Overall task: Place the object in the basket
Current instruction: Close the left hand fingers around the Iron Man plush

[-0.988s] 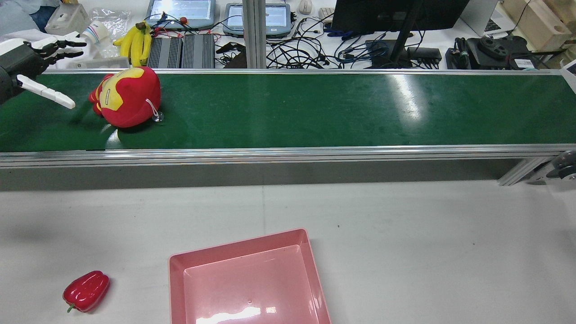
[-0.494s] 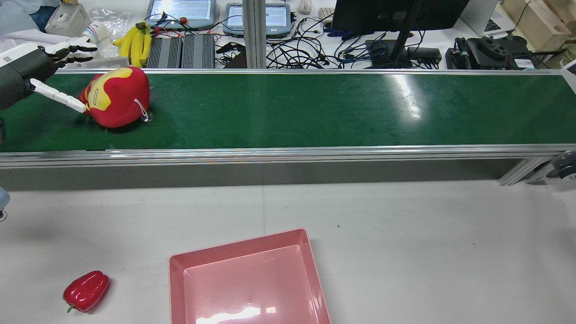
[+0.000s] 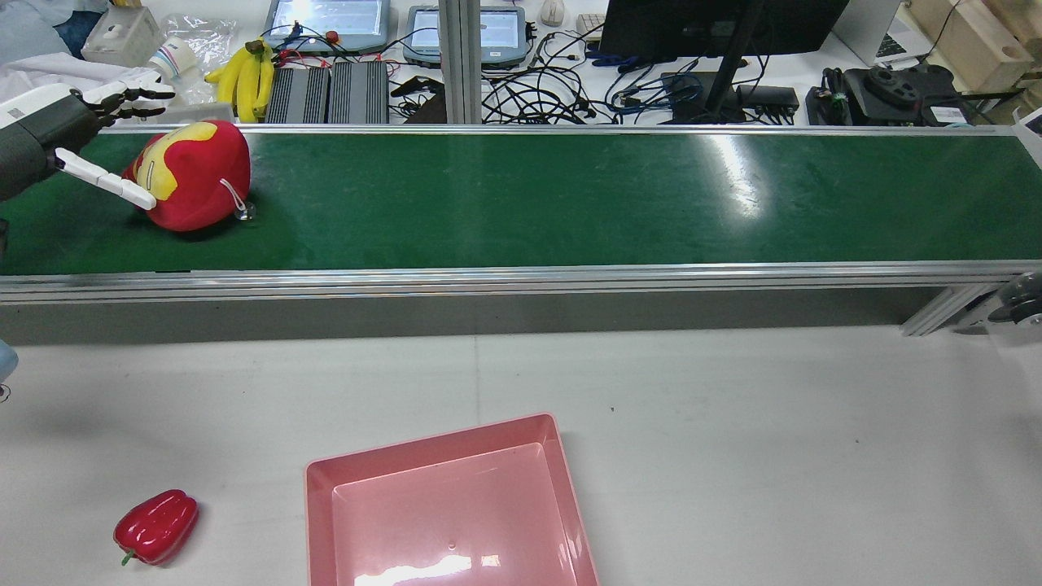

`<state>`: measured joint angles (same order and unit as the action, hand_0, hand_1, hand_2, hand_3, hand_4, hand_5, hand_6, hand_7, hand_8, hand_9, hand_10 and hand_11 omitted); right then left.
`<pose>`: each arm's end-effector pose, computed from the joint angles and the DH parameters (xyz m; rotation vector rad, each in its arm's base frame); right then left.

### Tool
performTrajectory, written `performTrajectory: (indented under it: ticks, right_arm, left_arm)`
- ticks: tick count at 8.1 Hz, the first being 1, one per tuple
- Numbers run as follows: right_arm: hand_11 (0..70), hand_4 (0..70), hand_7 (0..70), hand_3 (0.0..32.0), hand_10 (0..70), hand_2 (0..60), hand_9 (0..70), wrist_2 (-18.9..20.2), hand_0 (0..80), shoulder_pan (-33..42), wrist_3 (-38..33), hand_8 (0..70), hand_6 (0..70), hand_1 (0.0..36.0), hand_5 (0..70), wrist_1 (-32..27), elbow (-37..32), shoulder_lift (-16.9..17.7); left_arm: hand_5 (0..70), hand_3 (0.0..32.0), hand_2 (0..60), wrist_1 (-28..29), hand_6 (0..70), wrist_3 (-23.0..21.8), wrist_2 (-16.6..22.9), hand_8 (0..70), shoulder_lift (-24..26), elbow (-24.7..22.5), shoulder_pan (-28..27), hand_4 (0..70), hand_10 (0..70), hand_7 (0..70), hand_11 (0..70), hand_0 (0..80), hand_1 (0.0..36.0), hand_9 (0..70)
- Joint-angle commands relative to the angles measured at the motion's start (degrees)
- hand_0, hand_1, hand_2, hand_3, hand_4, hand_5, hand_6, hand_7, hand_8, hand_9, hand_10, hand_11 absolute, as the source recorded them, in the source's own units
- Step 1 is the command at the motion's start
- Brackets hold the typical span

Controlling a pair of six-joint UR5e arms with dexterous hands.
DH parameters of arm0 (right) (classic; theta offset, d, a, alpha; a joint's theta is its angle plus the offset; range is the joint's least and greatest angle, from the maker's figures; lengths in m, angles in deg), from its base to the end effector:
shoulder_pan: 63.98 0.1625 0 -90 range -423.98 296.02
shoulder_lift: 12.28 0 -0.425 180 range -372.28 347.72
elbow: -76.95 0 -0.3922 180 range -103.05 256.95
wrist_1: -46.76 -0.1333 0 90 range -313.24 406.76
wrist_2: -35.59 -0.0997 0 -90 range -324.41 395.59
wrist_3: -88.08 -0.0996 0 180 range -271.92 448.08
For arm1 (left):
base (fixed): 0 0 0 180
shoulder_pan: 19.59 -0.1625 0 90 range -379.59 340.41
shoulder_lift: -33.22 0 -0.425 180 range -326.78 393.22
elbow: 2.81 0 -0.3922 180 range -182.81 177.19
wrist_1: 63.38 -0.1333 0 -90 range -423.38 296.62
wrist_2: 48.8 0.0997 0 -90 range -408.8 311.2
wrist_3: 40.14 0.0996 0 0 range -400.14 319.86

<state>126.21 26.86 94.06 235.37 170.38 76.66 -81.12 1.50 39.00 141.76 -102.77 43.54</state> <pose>0.1394 -0.4890 0.6633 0.1123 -2.0888 2.2451 0.1471 -0.5938 0.4577 0.2883 1.9775 -1.3888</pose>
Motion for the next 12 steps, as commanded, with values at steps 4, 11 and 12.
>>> performTrajectory:
  ticks: [4, 11, 12]
  right_arm:
    - [0.0, 0.0, 0.0, 0.0, 0.0, 0.0, 0.0, 0.0, 0.0, 0.04, 0.0, 0.0, 0.0, 0.0, 0.0, 0.0, 0.0, 0.0]
    - [0.0, 0.0, 0.0, 0.0, 0.0, 0.0, 0.0, 0.0, 0.0, 0.04, 0.0, 0.0, 0.0, 0.0, 0.0, 0.0, 0.0, 0.0]
    - [0.0, 0.0, 0.0, 0.0, 0.0, 0.0, 0.0, 0.0, 0.0, 0.04, 0.0, 0.0, 0.0, 0.0, 0.0, 0.0, 0.0, 0.0]
  left_arm:
    - [20.6, 0.0, 0.0, -1.67, 3.8, 3.95, 0.09, 9.5, 0.01, 0.02, -1.96, 10.4, 0.0, 3.7, 0.0, 60.3, 22.0, 15.1]
    - [70.0, 0.0, 60.0, -5.19, 18.3, 2.06, 0.44, 37.6, -0.08, -7.31, -2.05, 28.5, 33.0, 40.7, 48.0, 48.7, 25.8, 54.8]
    - [70.0, 0.0, 60.0, -5.2, 19.2, -2.75, 0.53, 39.1, -0.34, -9.8, -2.05, 28.8, 34.6, 43.0, 50.2, 48.7, 27.1, 56.8]
